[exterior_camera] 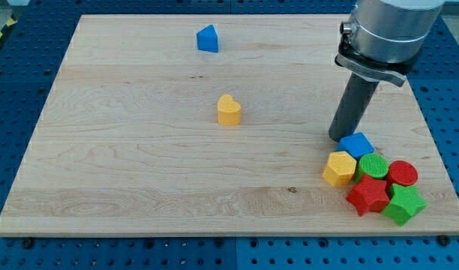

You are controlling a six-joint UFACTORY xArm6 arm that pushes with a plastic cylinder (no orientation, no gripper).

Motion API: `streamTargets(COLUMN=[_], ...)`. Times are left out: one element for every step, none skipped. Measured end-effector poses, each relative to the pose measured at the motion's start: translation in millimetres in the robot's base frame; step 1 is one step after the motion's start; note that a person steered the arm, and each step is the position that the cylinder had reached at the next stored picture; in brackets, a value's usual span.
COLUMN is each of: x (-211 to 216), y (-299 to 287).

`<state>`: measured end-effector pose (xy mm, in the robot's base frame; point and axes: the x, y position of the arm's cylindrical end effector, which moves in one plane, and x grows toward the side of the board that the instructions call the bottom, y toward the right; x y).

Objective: Push the heart towards the top left of the cube

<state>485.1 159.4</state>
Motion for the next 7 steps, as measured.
streamTargets(x=[-47.0, -76.8, -79.1, -79.1, -64.3, -31.2, -31.5], y=[-20.4, -79.2, -165.0, -221.1, -217.6, -195.5, -180.4])
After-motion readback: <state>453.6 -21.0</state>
